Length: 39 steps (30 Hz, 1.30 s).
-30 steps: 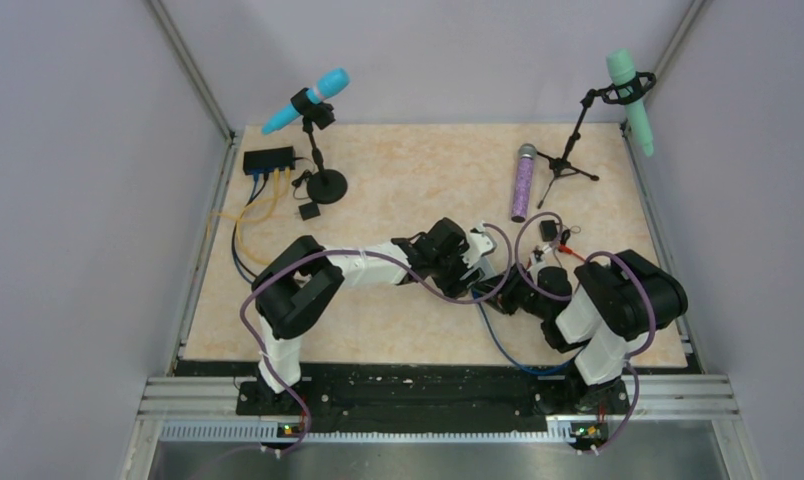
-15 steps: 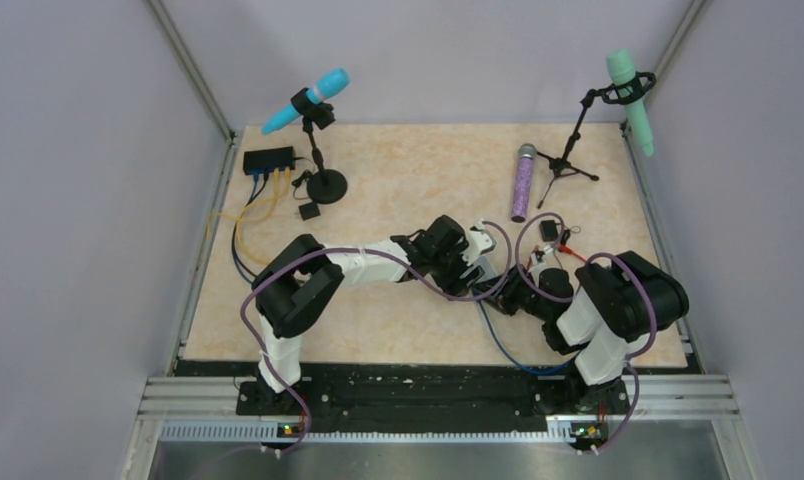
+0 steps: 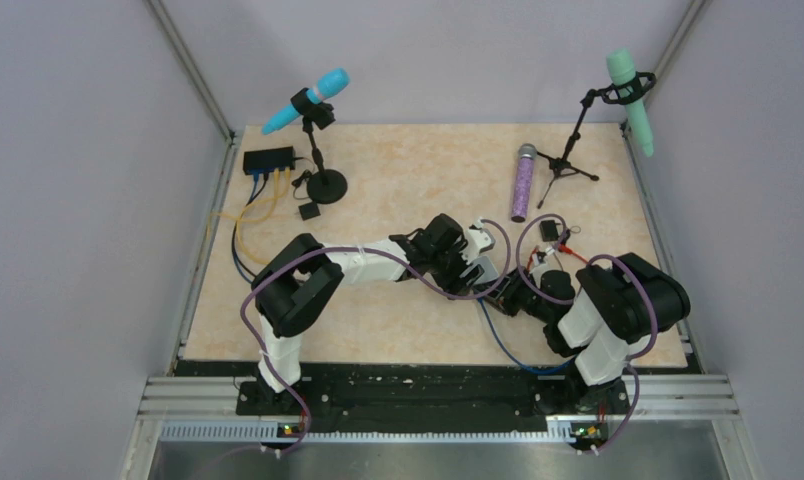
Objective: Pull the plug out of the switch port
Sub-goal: Pull the connector from the switch port.
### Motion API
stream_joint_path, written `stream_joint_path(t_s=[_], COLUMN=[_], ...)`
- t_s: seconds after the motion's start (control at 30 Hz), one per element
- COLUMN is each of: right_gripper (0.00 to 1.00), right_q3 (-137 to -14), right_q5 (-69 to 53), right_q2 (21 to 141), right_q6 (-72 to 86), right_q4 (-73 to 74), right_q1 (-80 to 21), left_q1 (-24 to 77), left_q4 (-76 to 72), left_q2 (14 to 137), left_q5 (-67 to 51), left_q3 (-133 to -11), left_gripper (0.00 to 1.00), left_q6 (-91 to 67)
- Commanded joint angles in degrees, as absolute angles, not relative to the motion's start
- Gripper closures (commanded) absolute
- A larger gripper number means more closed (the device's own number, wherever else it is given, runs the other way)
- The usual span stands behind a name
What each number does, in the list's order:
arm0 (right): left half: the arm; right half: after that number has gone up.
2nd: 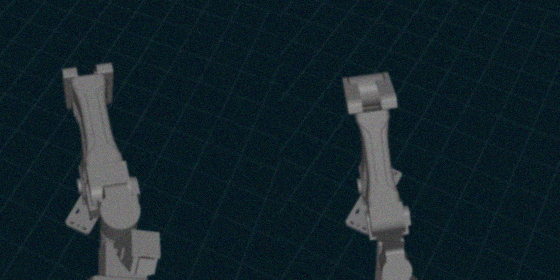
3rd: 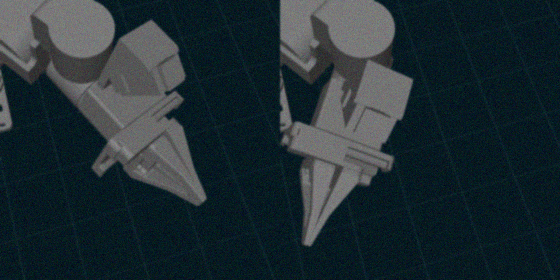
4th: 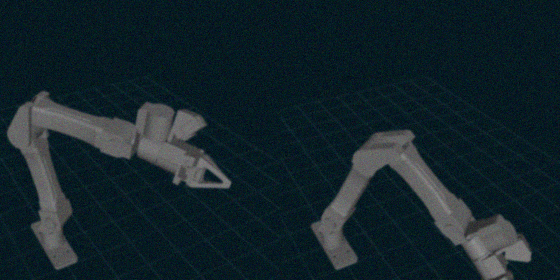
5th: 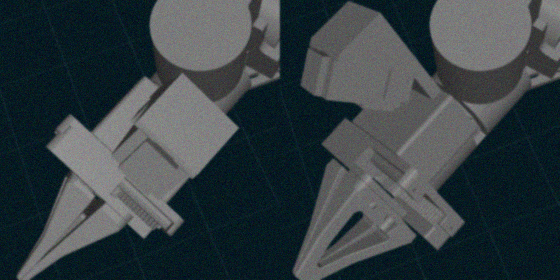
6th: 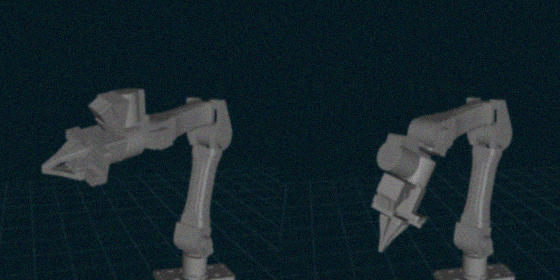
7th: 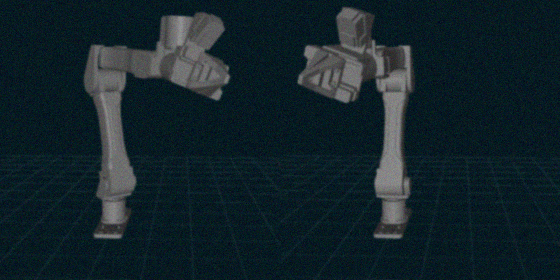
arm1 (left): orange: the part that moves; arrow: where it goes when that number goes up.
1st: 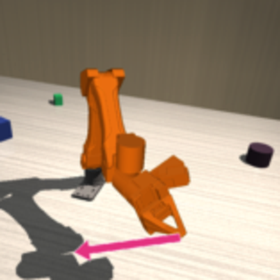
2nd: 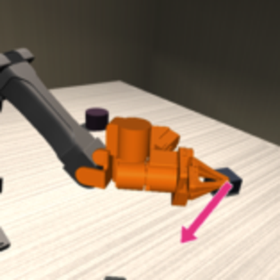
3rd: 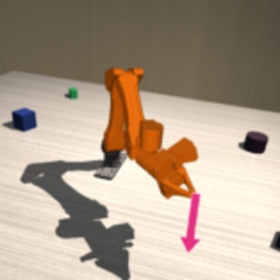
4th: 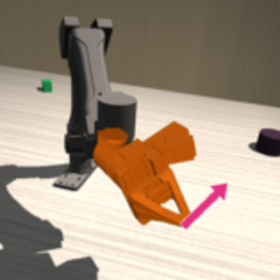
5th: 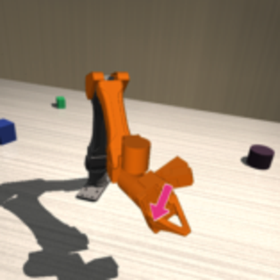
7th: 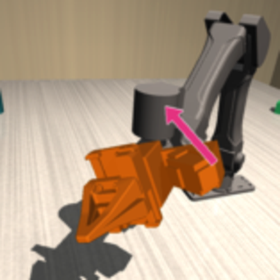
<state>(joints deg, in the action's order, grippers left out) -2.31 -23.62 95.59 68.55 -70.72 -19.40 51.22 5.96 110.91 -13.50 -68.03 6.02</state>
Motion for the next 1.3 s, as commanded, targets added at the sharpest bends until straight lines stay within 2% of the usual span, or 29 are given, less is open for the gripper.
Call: stream_joint_path(t_s=[0.0,0.07,0.17,0.3,0.43,0.5,0.57,0.63,0.7,0.77,0.83,0.9,1.0,1.03,1.13,1.27], right_gripper=[0.82,0.81,0.66,0.64,0.71,0.79,0.81,0.89,0.9,0.97,0.98,0.93,0.75,0.72,0.69,0.71], right_q3=[-2.44,-2.62,-2.77,-2.6,-2.02,-1.77,-1.9,-2.38,-2.65,-2.76,-2.88,-2.92,-2.99,-3.07,-2.67,-1.86], right_q5=[-24.35,-24.26,-24.85,-24.96,-24.72,-24.44,-24.41,-24.43,-24.43,-24.52,-24.44,-24.71,-25.9,-26.26,-26.76,-26.81], right_q2=[93.91,93.86,93.8,93.06,92.18,91.85,91.56,91.58,91.55,91.52,91.37,91.25,91.34,91.39,91.48,91.41], right_q6=[67.63,67.78,67.91,67.36,67.05,67.01,66.93,66.85,66.84,66.83,66.75,66.25,65.81,65.78,65.7,65.55], right_q4=[-73.07,-73.21,-73.92,-72.82,-72.16,-72.06,-71.55,-71.08,-70.93,-70.8,-70.25,-70.1,-70.36,-70.46,-70.97,-71.38], right_q1=[-20.43,-20.42,-20.42,-20.47,-20.42,-20.44,-20.42,-20.45,-20.41,-20.44,-20.47,-20.4,-20.4,-20.47,-20.47,-20.35], left_q1=[51.77,51.72,51.68,51.68,51.18,51.15,51.15,51.15,51.15,51.15,51.15,51.15,51.07,51.06,50.98,50.59], left_q4=[10.83,11.07,10.94,10.82,10.42,10.5,10.33,10.12,10.28,10.28,10.28,10.18,9.87,9.92,10.32,10.46], left_q2=[115.1,115.18,115.05,114.94,115.15,115.27,115.13,114.97,114.96,115.11,115.19,115.04,114.81,114.77,114.96,115.17], left_q5=[-17.93,-17.97,-17.91,-17.69,-17.85,-17.98,-18.15,-18.19,-18.25,-18.23,-18.24,-18.22,-18.12,-18.09,-17.98,-17.81], left_q3=[-65.11,-64.99,-64.71,-64.48,-64.07,-63.92,-63.77,-63.61,-63.62,-63.59,-63.42,-63.24,-63.0,-63.06,-63.38,-63.54], left_gripper=[0.53,0.53,0.53,0.53,0.53,0.53,0.53,0.53,0.53,0.53,0.53,0.53,0.53,0.53,0.54,0.54], left_q6=[3.81,3.89,3.84,3.73,3.78,3.81,3.87,3.85,3.89,3.97,3.95,3.87,3.74,3.72,3.8,3.81])
